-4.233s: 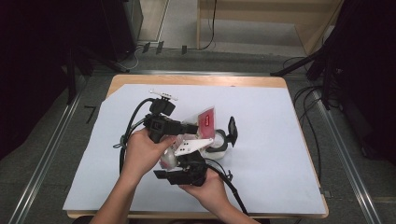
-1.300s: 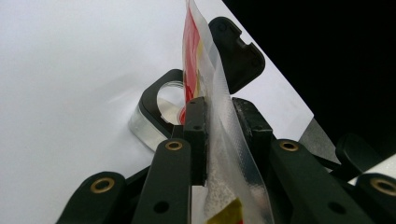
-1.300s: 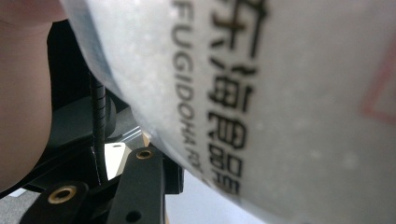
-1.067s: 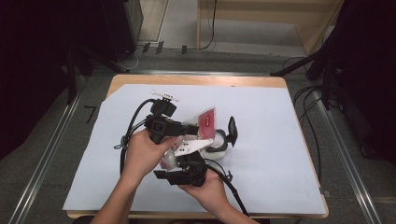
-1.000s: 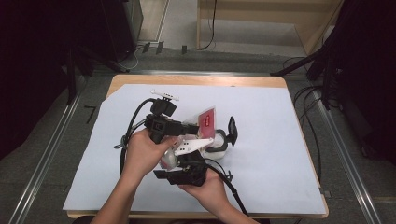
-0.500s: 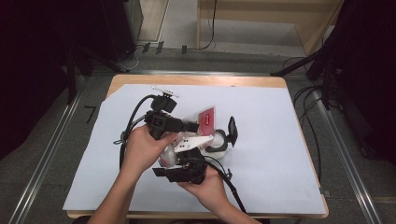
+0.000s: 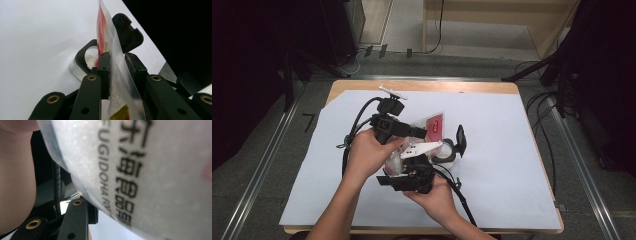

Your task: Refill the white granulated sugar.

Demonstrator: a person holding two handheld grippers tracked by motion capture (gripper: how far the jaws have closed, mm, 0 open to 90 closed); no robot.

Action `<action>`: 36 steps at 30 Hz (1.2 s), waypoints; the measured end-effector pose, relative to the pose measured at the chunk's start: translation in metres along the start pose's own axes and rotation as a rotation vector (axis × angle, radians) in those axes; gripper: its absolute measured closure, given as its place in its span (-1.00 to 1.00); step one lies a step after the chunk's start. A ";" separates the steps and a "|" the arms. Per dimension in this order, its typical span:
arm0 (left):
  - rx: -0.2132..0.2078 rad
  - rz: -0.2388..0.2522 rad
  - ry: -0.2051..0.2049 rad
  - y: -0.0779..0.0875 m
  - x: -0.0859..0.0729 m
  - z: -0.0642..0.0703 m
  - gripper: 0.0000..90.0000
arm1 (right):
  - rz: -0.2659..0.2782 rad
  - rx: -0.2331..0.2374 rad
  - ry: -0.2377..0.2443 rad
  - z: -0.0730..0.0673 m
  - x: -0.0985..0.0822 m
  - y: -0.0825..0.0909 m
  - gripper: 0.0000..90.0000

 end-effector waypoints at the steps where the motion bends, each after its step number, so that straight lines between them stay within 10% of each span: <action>1: 0.000 -0.001 0.000 0.000 0.000 0.000 0.68 | 0.002 -0.002 0.003 0.000 0.000 0.000 0.39; 36: 0.001 -0.001 -0.043 -0.005 0.004 0.008 0.67 | 0.046 -0.016 -0.008 0.002 -0.003 0.006 0.39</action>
Point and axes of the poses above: each handheld gripper's, and its own axes: y roughly backward along the jaws, x roughly out of its top, z roughly to its right, the point moved 5 cm from there along -y, roughly forward along the jaws, and after that the axes turned 14 degrees about -y, right-handed, at the moved point
